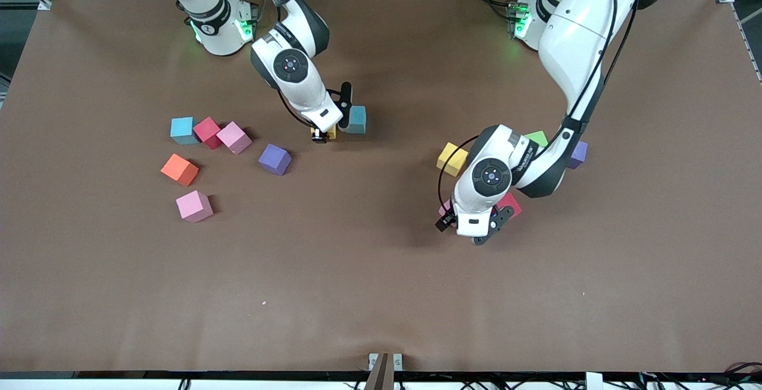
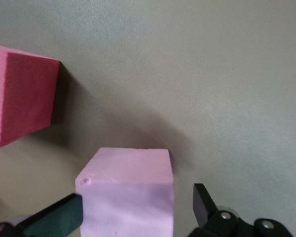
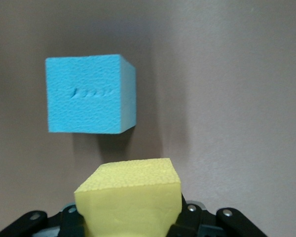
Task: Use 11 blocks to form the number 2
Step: 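Carry the yellow cube toward cyan with the right gripper while left grasps pink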
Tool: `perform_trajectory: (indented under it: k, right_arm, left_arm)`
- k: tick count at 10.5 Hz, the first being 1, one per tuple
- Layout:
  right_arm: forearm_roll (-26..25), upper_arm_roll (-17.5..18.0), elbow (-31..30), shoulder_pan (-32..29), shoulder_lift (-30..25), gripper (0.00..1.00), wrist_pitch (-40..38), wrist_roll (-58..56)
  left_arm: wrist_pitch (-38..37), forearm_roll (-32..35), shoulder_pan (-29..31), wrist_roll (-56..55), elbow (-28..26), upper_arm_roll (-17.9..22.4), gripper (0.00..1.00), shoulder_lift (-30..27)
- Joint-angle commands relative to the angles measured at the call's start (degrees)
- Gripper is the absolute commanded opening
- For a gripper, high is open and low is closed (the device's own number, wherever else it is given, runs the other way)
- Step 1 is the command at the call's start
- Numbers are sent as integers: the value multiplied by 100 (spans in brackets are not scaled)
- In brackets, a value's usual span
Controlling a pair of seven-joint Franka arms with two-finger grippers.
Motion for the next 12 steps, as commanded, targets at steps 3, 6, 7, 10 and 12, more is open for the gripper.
perform_trajectory:
  k: [3,6,7,10,12]
  right_arm:
    - [-29,423,-746,-183,-118,45,1045,153]
    - [-29,424,-737,-174,5,45,1108,179]
    - [-38,424,-737,-174,49,45,1230,180]
    - [-29,415,-720,-121,435,45,1635,275]
    - [-29,424,-720,-104,437,45,1627,442]
  left_arm:
    - [77,169,-1,-181,-68,22,100,-212]
    - [-108,169,78,-294,-33,22,100,-381]
    - [-134,177,34,-356,-24,30,100,-364]
    - [-143,169,8,-523,-59,22,100,-215]
    - [-134,169,-10,-568,-42,22,100,-109]
